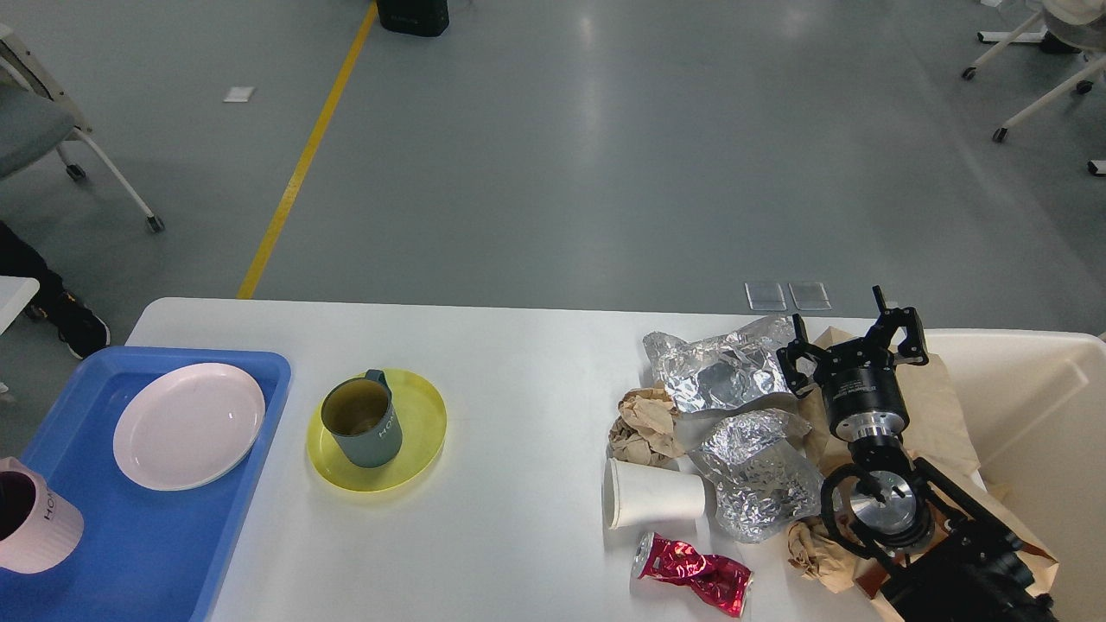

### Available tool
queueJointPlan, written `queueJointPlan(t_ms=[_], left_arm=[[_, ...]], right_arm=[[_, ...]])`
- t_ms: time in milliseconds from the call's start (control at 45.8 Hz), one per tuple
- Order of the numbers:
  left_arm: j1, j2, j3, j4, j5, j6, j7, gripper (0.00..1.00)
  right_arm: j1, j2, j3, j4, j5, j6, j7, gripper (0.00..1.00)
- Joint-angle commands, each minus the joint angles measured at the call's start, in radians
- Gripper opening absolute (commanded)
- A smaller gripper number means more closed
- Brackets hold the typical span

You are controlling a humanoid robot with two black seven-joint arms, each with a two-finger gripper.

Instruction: Tidy desktop

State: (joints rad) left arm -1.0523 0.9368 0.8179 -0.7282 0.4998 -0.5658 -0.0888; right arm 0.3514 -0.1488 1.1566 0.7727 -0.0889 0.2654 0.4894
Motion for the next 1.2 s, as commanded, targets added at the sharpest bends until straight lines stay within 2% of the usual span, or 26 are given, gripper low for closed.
queueJointPlan(t_ms=[0,262,371,415,524,590,611,764,961,1179], left_arm=[[0.043,-0.001,-0.056,0.015,0.031,-0.009,0.000,0.03],[0.046,0.004,-0.062,0.073,0.022,-0.009,0.000,0.07],[0.048,0.008,-0.065,0.073,0.017,-0.009,-0.003,0.17],[0.048,0.010,-0.063,0.072,0.016,-0.009,-0.005,0.28],[0.049,0.016,-0.063,0.072,-0.036,-0.009,-0.006,0.65],[0.051,0.016,-0.063,0.072,-0.078,0.000,-0.003,0.93],[0.049,0.016,-0.063,0.072,-0.086,-0.009,0.001,0.95],[0.045,0.016,-0.062,0.058,-0.095,-0.017,0.007,0.96],[0.043,0.023,-0.060,0.058,-0.096,-0.086,0.009,0.96],[0.034,0.071,-0.065,0.056,-0.098,-0.091,-0.005,0.96]], right_arm=[[0.000,0.000,0.000,-0.001,0.000,0.000,0.000,1.00],[0.001,0.000,0.000,-0.001,0.000,0.000,0.000,1.00],[0.001,0.000,0.000,-0.001,0.000,0.000,0.000,1.00],[0.001,0.000,0.000,-0.001,0.000,0.000,0.000,1.00],[0.001,0.000,0.000,-0.001,0.000,0.000,0.000,1.00],[0.001,0.000,0.000,-0.001,0.000,0.000,0.000,1.00],[0.001,0.000,0.000,-0.001,0.000,0.000,0.000,1.00],[0.001,0.000,0.000,-0.001,0.000,0.000,0.000,1.00],[0.001,0.000,0.000,-0.001,0.000,0.000,0.000,1.00],[0.001,0.000,0.000,-0.001,0.000,0.000,0.000,1.00]])
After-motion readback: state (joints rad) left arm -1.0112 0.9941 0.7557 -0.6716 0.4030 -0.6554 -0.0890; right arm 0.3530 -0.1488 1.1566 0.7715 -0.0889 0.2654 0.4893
